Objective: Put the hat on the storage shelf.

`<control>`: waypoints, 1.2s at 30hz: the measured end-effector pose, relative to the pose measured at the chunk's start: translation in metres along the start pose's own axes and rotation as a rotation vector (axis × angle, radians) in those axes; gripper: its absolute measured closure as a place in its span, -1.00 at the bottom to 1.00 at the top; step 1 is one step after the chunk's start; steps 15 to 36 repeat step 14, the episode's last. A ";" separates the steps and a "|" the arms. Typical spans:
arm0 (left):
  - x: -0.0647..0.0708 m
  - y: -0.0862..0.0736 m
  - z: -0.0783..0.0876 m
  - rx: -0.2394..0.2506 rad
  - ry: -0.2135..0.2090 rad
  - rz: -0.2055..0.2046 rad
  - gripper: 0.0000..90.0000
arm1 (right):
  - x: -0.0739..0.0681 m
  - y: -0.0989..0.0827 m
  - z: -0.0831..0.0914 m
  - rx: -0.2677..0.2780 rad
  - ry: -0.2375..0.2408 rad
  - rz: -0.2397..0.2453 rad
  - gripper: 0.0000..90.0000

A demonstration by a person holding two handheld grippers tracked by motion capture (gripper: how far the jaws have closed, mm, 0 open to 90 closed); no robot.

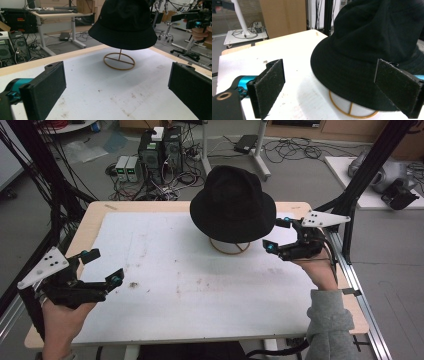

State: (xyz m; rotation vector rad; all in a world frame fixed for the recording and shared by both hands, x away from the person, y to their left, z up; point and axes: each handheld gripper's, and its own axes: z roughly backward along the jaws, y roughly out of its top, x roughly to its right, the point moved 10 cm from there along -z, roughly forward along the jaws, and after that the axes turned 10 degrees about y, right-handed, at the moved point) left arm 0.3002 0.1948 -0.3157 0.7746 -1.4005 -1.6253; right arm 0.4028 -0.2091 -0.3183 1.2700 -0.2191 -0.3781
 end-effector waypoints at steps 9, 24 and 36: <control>-0.002 0.001 0.002 0.006 0.004 0.000 -0.96 | -0.004 -0.009 0.002 -0.027 -0.021 -0.001 -0.80; -0.002 0.001 0.001 0.006 0.012 -0.004 -0.96 | -0.005 -0.012 0.007 -0.030 -0.025 0.003 -0.80; -0.002 0.001 0.001 0.006 0.012 -0.004 -0.96 | -0.005 -0.012 0.007 -0.030 -0.025 0.003 -0.80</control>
